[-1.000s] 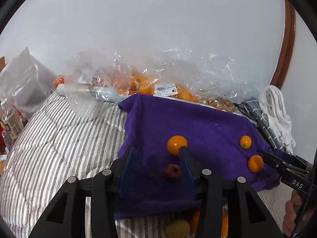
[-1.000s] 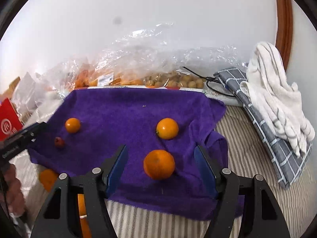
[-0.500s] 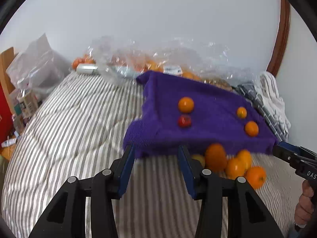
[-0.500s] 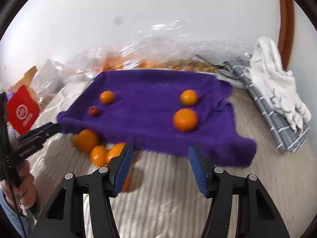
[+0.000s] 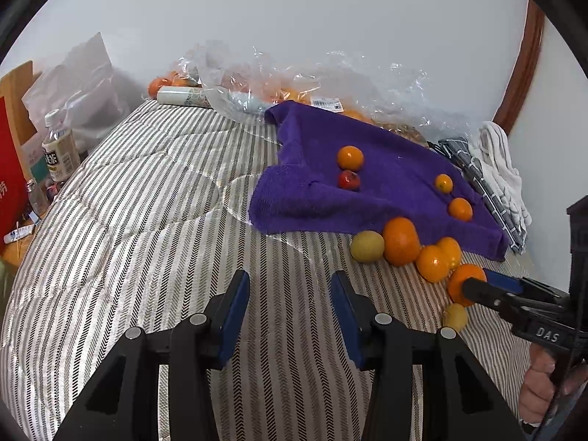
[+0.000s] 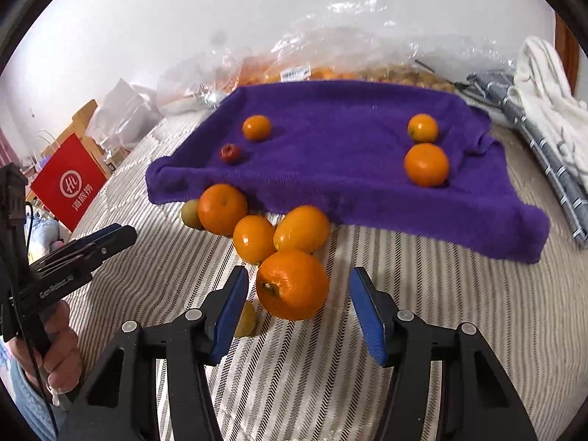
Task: Organize fruits
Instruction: 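Close the right tool on a large orange beside the towel while the left tool approaches the pile, then close the left tool on the yellow-green fruit while the right tool holds its orange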
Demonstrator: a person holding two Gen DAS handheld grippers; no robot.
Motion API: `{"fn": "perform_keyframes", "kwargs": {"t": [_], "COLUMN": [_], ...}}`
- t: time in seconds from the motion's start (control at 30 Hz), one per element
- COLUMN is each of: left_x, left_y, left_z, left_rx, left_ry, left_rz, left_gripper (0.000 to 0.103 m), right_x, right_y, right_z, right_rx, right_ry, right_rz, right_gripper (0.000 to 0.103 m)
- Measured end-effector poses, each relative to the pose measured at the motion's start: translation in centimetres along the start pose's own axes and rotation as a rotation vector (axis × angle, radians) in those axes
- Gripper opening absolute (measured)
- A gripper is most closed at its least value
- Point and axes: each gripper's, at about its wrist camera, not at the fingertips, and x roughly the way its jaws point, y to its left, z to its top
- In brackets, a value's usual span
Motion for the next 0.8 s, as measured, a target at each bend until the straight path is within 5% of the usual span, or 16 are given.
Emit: {"fn": "perform_keyframes", "kwargs": {"t": [0.27, 0.6, 0.8], "left_x": [0.4, 1.2, 1.4], "left_y": [0.0, 0.0, -0.2], "left_z": [0.2, 0.2, 0.1], "left_rx": [-0.006, -0.012, -0.006], "left_ry": [0.023, 0.062, 0.071], "left_rz": [0.005, 0.028, 0.036], "left_gripper": [0.044, 0.044, 0.046], "right_x": [1.4, -2.1, -1.8], "right_y": [-0.5, -5.2, -7.9], "right_z": [0.0, -0.4, -0.9], "right_rx": [0.037, 0.014, 0.052], "right_ry": [0.041, -0.049, -0.048], "right_rz": [0.039, -0.151, -0.181], "right_gripper": [0.042, 0.042, 0.042]}}
